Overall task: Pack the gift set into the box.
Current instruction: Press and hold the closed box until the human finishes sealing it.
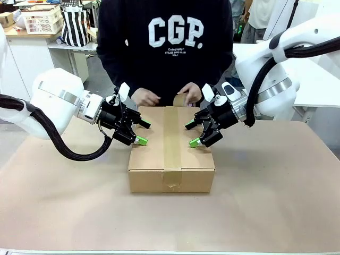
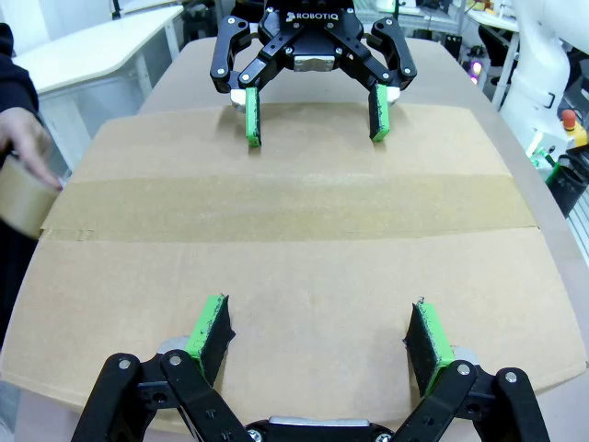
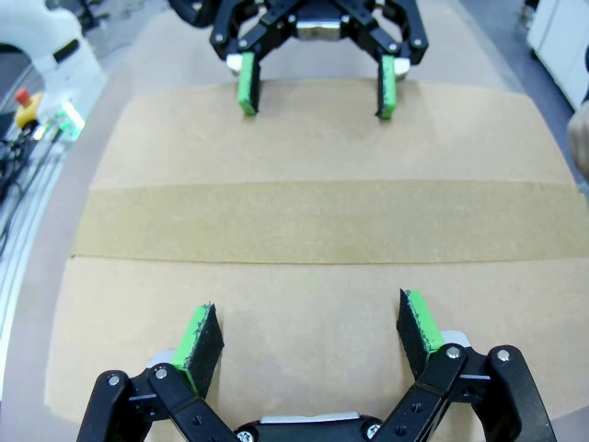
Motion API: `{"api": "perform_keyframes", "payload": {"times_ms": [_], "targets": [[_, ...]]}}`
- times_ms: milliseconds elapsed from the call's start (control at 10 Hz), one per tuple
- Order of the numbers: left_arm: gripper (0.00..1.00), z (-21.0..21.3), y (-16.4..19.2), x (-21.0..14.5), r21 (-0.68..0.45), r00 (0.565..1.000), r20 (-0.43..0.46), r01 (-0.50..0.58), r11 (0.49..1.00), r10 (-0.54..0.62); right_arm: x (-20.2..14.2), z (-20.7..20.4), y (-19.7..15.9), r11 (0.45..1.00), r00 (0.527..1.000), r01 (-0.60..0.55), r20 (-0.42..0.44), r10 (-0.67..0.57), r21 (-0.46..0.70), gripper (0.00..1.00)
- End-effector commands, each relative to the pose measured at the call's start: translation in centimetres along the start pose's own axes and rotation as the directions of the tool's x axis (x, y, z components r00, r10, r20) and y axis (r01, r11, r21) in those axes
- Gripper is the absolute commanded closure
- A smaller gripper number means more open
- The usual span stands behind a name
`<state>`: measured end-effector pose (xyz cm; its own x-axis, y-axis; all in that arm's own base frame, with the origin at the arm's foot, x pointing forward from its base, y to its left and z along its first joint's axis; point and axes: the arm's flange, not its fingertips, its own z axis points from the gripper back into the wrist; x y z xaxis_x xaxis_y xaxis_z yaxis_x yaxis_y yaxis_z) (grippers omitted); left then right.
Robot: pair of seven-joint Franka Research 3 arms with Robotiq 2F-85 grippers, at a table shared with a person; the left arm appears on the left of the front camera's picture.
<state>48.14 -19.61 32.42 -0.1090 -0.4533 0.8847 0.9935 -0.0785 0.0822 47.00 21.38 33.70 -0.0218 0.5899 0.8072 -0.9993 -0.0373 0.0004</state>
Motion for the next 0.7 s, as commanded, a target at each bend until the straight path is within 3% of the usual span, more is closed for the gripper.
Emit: {"api": "perform_keyframes", "payload": {"times_ms": [0, 600], "targets": [[0.00, 0.03, -0.15, -0.21, -0.001, 1.000, 0.001, -0.004, 1.000, 0.004, -0.27, -0.16, 0.03, 1.000, 1.000, -0.006, 0.002, 0.006, -0.004, 0.00], [0.00, 0.03, -0.15, -0.21, -0.001, 1.000, 0.001, -0.004, 1.000, 0.004, -0.27, -0.16, 0.03, 1.000, 1.000, -0.006, 0.002, 0.006, -0.004, 0.00]]}}
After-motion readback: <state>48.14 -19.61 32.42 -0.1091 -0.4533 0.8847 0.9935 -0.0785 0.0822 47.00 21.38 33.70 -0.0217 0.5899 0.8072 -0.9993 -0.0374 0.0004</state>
